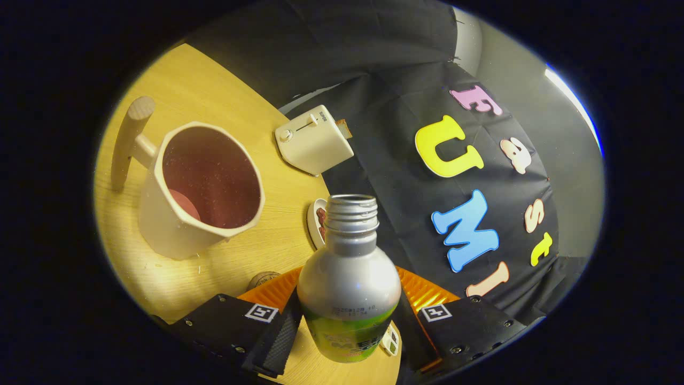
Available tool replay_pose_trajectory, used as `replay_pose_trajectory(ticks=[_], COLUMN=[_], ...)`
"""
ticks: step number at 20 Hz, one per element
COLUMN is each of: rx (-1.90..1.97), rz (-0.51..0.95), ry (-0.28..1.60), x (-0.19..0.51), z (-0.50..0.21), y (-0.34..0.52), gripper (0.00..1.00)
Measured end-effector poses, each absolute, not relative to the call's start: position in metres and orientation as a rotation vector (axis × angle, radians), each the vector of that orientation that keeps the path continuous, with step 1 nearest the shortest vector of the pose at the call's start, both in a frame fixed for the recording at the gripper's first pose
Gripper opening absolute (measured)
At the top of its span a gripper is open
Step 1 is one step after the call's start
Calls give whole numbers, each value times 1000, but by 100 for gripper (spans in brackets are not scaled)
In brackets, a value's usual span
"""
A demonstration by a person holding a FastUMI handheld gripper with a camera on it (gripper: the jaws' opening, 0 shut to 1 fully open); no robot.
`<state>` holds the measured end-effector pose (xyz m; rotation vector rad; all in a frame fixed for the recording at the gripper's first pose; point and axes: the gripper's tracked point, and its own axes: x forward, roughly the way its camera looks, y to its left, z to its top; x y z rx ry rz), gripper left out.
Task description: Take the bottle from table, then pour the juice into the cup, finally place the bottle on the coaster
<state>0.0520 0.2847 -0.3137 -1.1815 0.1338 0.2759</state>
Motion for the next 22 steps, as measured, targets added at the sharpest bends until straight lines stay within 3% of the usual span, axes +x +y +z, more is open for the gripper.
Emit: replay_pose_trajectory(ticks=[22], rx=[-1546], rz=[277], ry=[-11], x=[46], z=[-299], y=[296], gripper=[82])
